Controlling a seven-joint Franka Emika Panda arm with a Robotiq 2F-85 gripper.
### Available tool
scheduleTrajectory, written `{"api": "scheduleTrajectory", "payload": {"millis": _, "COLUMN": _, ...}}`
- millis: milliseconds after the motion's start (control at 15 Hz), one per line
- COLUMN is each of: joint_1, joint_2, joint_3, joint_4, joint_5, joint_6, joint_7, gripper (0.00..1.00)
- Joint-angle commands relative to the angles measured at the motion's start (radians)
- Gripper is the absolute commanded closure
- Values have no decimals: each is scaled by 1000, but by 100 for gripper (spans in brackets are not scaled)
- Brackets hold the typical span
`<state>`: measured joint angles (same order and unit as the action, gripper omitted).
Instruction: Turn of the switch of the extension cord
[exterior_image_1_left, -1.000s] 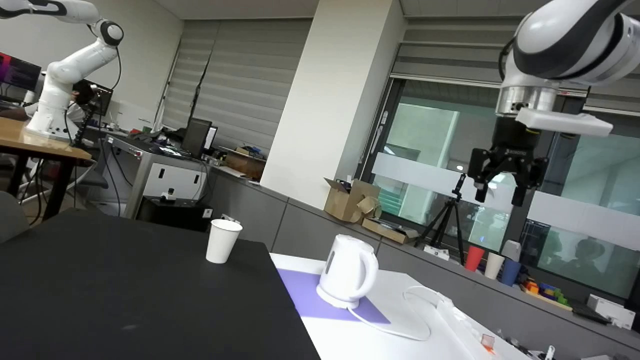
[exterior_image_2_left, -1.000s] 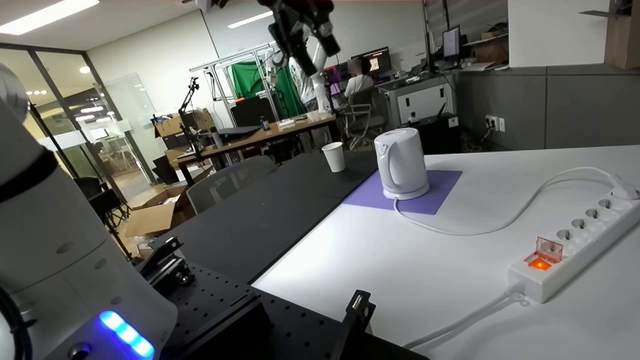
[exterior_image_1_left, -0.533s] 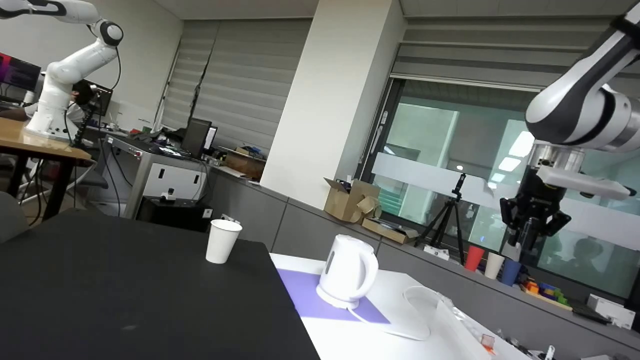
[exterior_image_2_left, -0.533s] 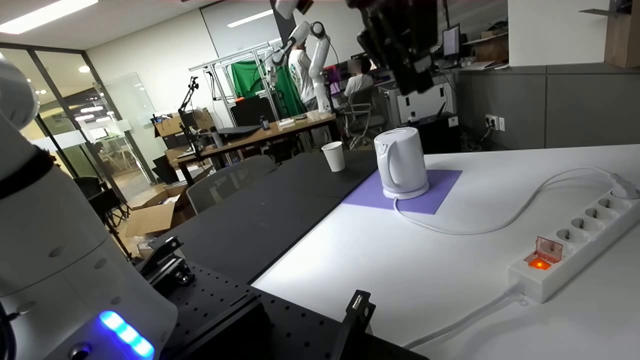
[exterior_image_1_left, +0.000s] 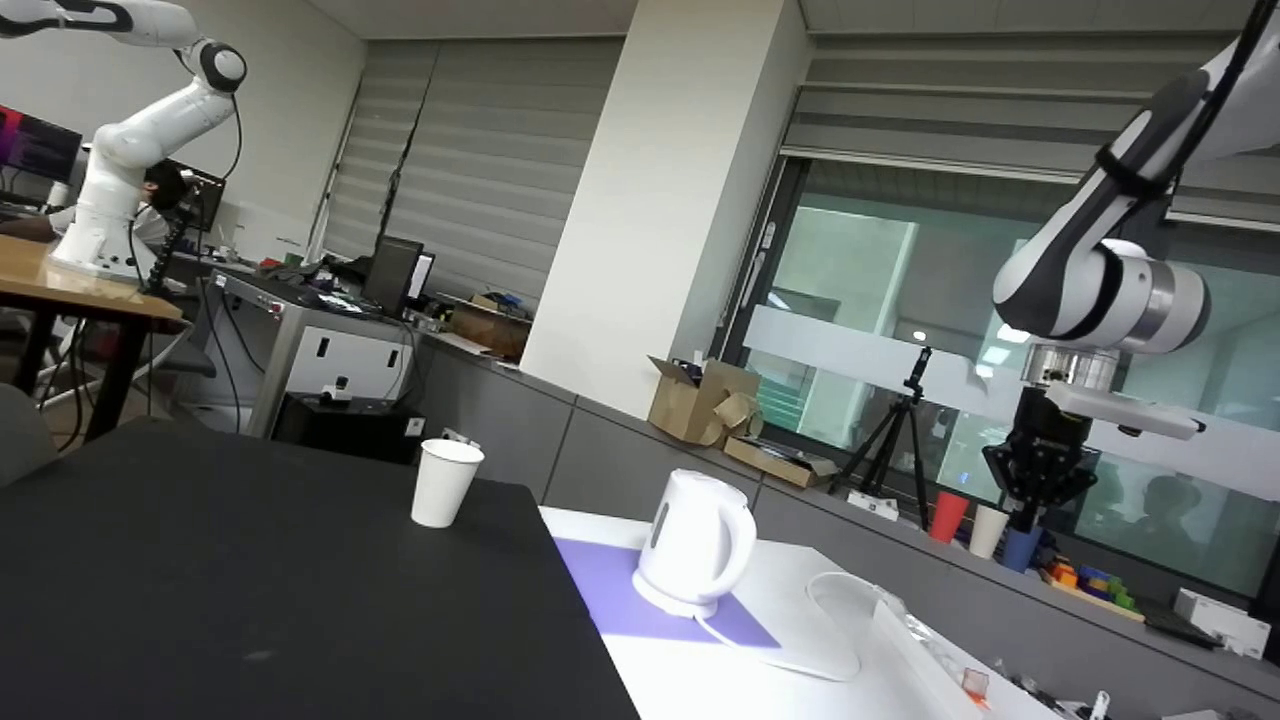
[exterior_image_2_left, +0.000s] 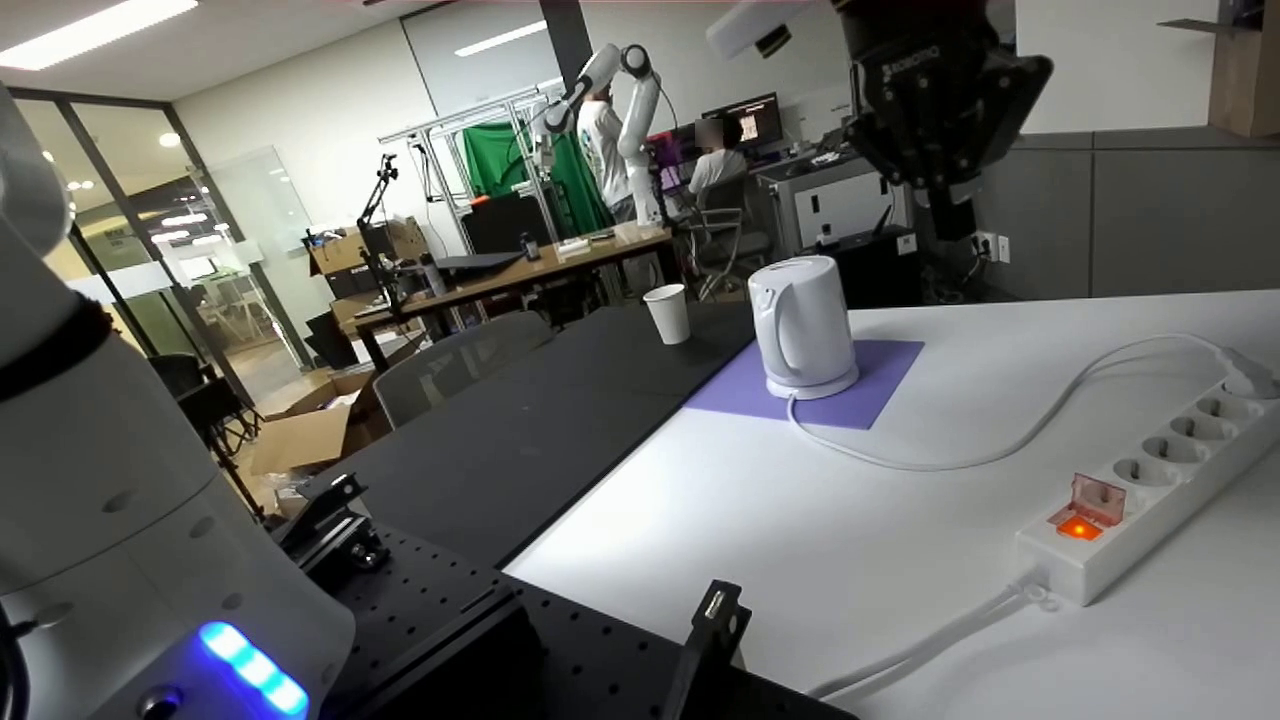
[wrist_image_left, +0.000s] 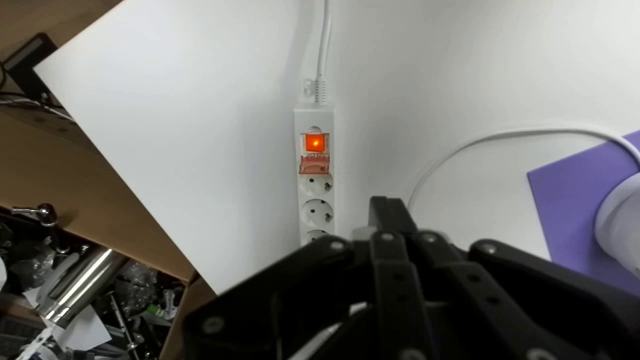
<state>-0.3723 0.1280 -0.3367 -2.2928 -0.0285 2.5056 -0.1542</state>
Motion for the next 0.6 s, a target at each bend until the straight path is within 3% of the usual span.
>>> {"api": "scheduleTrajectory", "payload": {"millis": 0, "joint_1": 0, "joint_2": 24, "joint_3": -4, "joint_4": 29, "joint_5": -9, "joint_6": -14, "joint_7": 5, "gripper": 99}}
{"api": "scheduleTrajectory", "payload": {"millis": 533, "joint_1": -2, "joint_2": 51, "joint_3": -5, "joint_4": 55, "joint_5": -13, "joint_6": -24, "joint_7": 12, "gripper": 100}}
